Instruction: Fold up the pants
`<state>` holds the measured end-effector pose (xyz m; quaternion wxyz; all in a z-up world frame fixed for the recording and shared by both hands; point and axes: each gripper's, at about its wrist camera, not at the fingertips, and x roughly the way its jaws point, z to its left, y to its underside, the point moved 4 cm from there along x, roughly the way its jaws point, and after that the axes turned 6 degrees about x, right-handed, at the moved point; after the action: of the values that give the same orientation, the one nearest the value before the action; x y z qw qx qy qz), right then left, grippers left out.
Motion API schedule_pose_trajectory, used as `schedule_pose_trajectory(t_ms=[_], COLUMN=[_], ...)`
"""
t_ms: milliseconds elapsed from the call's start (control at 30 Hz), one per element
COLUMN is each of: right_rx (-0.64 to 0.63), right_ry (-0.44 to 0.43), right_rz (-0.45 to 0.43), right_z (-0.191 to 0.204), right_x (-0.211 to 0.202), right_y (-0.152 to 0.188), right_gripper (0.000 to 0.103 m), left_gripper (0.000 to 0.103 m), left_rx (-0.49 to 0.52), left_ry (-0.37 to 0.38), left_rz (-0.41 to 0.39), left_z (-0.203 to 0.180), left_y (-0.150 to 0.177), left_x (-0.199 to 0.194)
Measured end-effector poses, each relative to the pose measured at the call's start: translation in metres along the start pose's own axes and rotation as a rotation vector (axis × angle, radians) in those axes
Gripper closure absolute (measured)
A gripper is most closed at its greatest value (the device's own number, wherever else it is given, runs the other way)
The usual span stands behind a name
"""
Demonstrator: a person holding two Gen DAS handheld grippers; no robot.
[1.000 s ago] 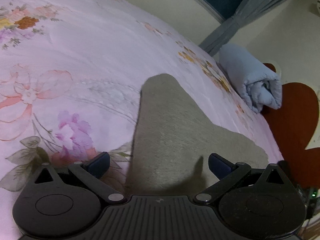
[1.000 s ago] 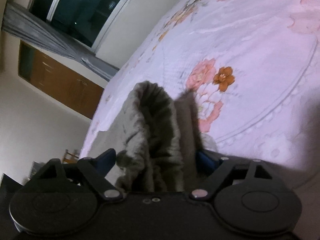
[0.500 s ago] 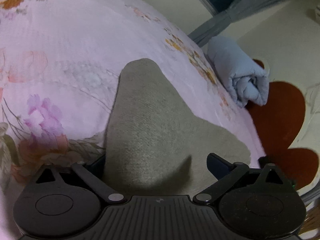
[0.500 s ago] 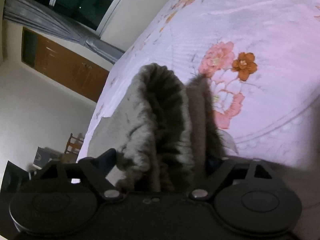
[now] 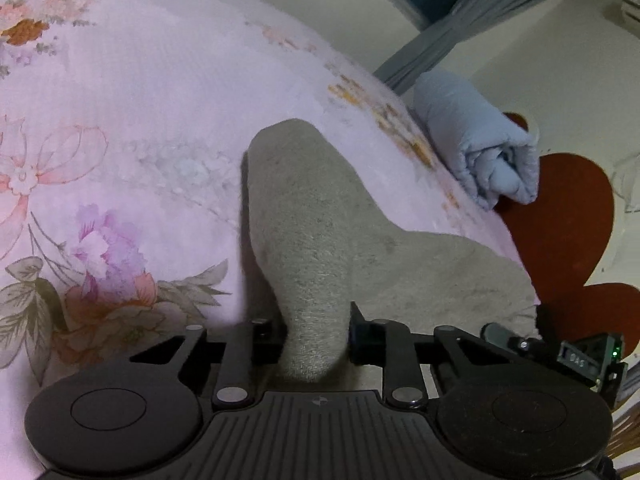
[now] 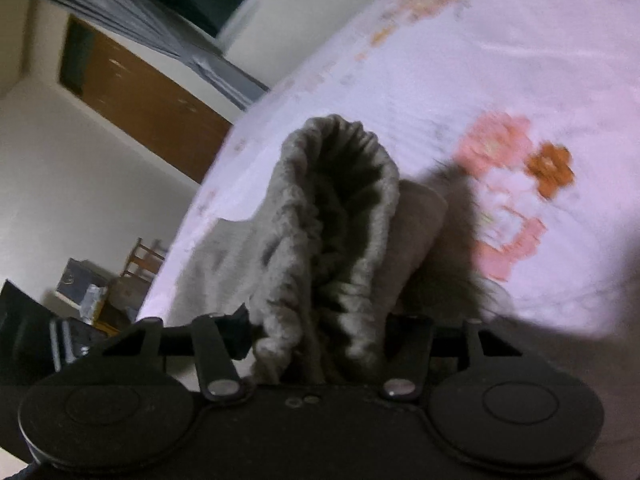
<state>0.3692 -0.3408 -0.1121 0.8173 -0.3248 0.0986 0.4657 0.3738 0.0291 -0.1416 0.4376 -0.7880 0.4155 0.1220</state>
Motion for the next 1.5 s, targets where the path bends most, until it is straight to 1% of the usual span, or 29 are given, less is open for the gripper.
schedule_pose_trajectory(t_ms=[133, 200, 267, 333, 400, 500, 567, 600, 667, 700, 733, 767, 800, 833, 900, 933, 967, 1000, 1033, 1067, 1133, 1200, 1233, 1267, 1300, 1367, 1433, 1500], right_rx=[-0.073, -0.105, -0.121, -0.128, -0.132, -0.125, -0.097, -0.083, -0.074, -0.065, -0.062, -0.046, -0.006, 0.008, 0.008, 0.017, 0.023, 0.026, 0.025, 0.017, 0.005, 0.005, -0.024, -0.041, -0.047, -0.116, -0.194, -0.247], right_ry=[-0.051, -0.077, -0.094, -0.125, -0.145, -0.167, -0.172, -0.169, -0.125, -0.084, -0.034, 0.025, 0.027, 0.003, -0.008, -0.020, -0.033, -0.034, -0.032, -0.028, -0.011, 0.026, 0.073, 0.112, 0.146, 0.204, 0.243, 0.304], right_rz=[-0.010, -0.010, -0.017, -0.019, -0.013, 0.008, 0.029, 0.045, 0.062, 0.078, 0.082, 0.081, 0.082, 0.073, 0.068, 0.075, 0.082, 0.085, 0.087, 0.082, 0.069, 0.043, 0.003, -0.039, -0.082, -0.143, -0.173, -0.166], right_z=[0.031, 0.047, 0.059, 0.070, 0.077, 0.083, 0.080, 0.075, 0.062, 0.051, 0.039, 0.025, 0.010, 0.004, 0.000, -0.002, -0.002, -0.003, -0.004, -0.004, -0.010, -0.011, -0.012, -0.012, -0.011, 0.002, 0.021, 0.034], right_x=[-0.004, 0.000, 0.009, 0.025, 0.046, 0.090, 0.116, 0.132, 0.155, 0.171, 0.183, 0.192, 0.199, 0.199, 0.199, 0.198, 0.196, 0.191, 0.185, 0.177, 0.158, 0.136, 0.122, 0.108, 0.093, 0.073, 0.070, 0.085], right_y=[-0.012, -0.023, -0.039, -0.055, -0.069, -0.093, -0.101, -0.106, -0.108, -0.109, -0.110, -0.109, -0.109, -0.108, -0.105, -0.104, -0.104, -0.104, -0.105, -0.103, -0.102, -0.099, -0.100, -0.100, -0.098, -0.091, -0.083, -0.077], right_gripper=[0.058, 0.058, 0.058, 0.058, 0.058, 0.058, 0.058, 0.058, 0.058, 0.058, 0.057, 0.056, 0.056, 0.056, 0.055, 0.052, 0.050, 0.049, 0.046, 0.044, 0.042, 0.035, 0.025, 0.018, 0.017, 0.016, 0.015, 0.015], left_gripper=[0.079, 0.079, 0.079, 0.079, 0.079, 0.079, 0.079, 0.079, 0.078, 0.078, 0.074, 0.071, 0.067, 0.064, 0.064, 0.062, 0.056, 0.052, 0.044, 0.034, 0.024, 0.023, 0.022, 0.017, 0.016, 0.014, 0.011, 0.010], left_rx=[-0.005, 0.012, 0.005, 0.010, 0.012, 0.021, 0.018, 0.014, 0.021, 0.034, 0.039, 0.019, -0.001, -0.016, -0.028, -0.031, -0.040, -0.043, -0.033, -0.013, 0.043, 0.096, 0.130, 0.153, 0.180, 0.245, 0.286, 0.308], left_ry=[0.060, 0.061, 0.069, 0.059, 0.037, -0.010, -0.040, -0.051, -0.081, -0.100, -0.106, -0.079, -0.059, -0.046, -0.014, -0.002, 0.008, 0.005, -0.007, -0.027, -0.091, -0.157, -0.195, -0.234, -0.282, -0.350, -0.367, -0.394], left_rz=[-0.053, -0.086, -0.124, -0.154, -0.163, -0.170, -0.167, -0.160, -0.135, -0.120, -0.114, -0.115, -0.114, -0.120, -0.145, -0.149, -0.150, -0.149, -0.153, -0.159, -0.162, -0.152, -0.148, -0.159, -0.176, -0.212, -0.236, -0.239], left_z=[-0.004, -0.006, 0.002, 0.016, 0.031, 0.061, 0.082, 0.093, 0.117, 0.127, 0.136, 0.145, 0.150, 0.156, 0.160, 0.162, 0.163, 0.164, 0.165, 0.163, 0.160, 0.158, 0.155, 0.150, 0.145, 0.132, 0.119, 0.106], left_y=[-0.014, -0.030, -0.050, -0.073, -0.098, -0.130, -0.143, -0.147, -0.152, -0.154, -0.154, -0.153, -0.150, -0.148, -0.143, -0.141, -0.141, -0.141, -0.140, -0.138, -0.132, -0.124, -0.121, -0.118, -0.116, -0.111, -0.106, -0.103], left_x=[-0.014, -0.021, -0.028, -0.032, -0.028, -0.015, -0.004, 0.003, 0.025, 0.039, 0.051, 0.060, 0.068, 0.072, 0.072, 0.072, 0.071, 0.068, 0.062, 0.057, 0.042, 0.026, 0.016, 0.005, -0.006, -0.021, -0.026, -0.019])
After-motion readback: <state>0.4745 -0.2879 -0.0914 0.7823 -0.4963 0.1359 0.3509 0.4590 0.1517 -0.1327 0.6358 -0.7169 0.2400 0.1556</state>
